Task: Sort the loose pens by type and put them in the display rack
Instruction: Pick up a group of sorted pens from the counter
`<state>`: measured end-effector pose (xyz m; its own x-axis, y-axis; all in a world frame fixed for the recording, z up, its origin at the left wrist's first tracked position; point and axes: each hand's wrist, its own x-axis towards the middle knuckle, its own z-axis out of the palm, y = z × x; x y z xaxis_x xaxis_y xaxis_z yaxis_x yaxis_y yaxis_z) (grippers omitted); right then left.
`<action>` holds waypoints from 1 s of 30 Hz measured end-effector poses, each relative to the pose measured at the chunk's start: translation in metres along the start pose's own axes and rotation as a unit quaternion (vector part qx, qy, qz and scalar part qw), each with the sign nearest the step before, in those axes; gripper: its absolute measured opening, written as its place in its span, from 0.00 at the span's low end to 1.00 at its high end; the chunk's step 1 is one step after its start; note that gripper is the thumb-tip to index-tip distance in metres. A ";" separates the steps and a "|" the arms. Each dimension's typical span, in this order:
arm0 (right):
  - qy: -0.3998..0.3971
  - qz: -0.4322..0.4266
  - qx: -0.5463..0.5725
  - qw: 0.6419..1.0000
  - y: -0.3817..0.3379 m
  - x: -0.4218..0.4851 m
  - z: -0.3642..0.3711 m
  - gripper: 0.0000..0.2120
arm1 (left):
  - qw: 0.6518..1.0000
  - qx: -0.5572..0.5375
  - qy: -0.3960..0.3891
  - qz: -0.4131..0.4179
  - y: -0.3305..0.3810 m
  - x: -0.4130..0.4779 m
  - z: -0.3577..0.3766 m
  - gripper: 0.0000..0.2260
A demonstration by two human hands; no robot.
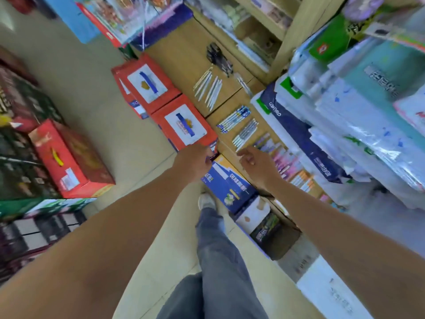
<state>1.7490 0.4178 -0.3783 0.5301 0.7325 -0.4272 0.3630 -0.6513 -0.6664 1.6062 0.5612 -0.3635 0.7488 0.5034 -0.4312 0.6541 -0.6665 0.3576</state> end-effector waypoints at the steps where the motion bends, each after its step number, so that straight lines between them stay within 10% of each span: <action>1: -0.002 0.006 0.007 1.000 -0.006 0.020 0.003 0.11 | 1.000 0.002 0.000 -0.001 -0.010 0.017 -0.007 0.12; 23: 0.096 0.249 0.061 0.962 -0.046 0.315 0.060 0.04 | 0.994 0.014 -0.084 0.072 -0.157 0.340 -0.062 0.10; 30: 0.121 0.331 0.053 0.934 -0.036 0.370 0.087 0.16 | 0.992 0.024 -0.097 0.076 -0.172 0.397 -0.042 0.11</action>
<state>1.8653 0.7299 -0.5657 0.7732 0.1009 -0.6261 -0.1776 -0.9133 -0.3665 1.7960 0.8991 -0.5611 0.8008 0.2829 -0.5279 0.5259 -0.7540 0.3936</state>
